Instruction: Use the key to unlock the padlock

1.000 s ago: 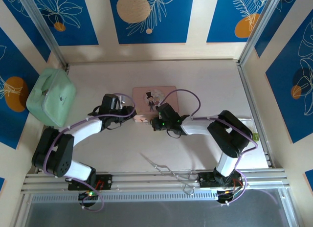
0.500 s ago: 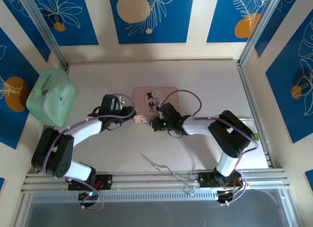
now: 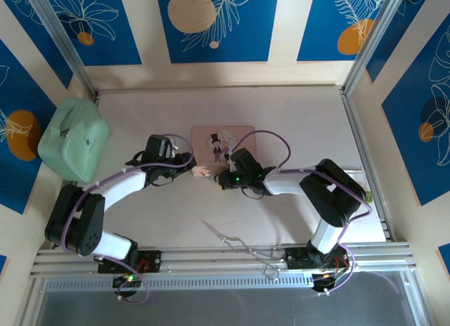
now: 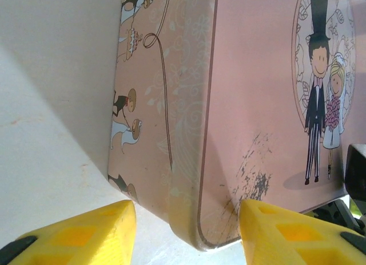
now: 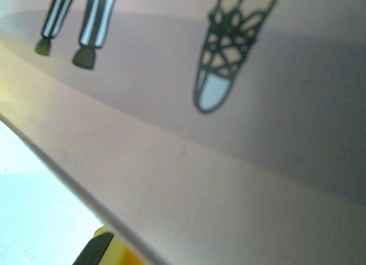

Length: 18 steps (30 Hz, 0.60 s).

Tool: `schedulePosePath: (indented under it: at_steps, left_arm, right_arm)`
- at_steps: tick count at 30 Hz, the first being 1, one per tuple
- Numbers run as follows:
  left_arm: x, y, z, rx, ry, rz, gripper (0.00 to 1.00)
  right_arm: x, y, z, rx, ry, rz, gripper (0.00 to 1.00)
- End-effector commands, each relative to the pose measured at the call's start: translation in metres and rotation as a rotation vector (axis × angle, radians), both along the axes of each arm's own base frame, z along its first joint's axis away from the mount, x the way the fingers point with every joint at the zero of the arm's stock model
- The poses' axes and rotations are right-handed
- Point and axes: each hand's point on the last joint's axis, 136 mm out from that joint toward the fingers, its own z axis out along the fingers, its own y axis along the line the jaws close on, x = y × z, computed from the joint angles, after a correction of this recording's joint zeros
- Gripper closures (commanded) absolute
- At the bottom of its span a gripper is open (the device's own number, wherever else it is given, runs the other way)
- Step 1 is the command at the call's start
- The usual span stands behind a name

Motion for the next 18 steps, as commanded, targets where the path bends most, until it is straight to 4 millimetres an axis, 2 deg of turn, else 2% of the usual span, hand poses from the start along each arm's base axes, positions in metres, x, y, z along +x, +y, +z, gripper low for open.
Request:
schedulePosePath:
  at_steps: [1, 13, 18]
  left_arm:
    - [0.009, 0.002, 0.001, 0.016, 0.007, 0.005, 0.49]
    - [0.008, 0.006, -0.020, 0.013, 0.048, 0.035, 0.53]
    - [0.004, 0.006, -0.025, 0.012, 0.069, 0.036, 0.54]
  right_arm:
    - [-0.012, -0.004, -0.007, 0.004, 0.055, 0.020, 1.00]
    - [-0.015, -0.012, -0.010, 0.000, 0.081, 0.013, 1.00]
    - [-0.014, -0.017, 0.002, -0.022, 0.094, -0.003, 1.00]
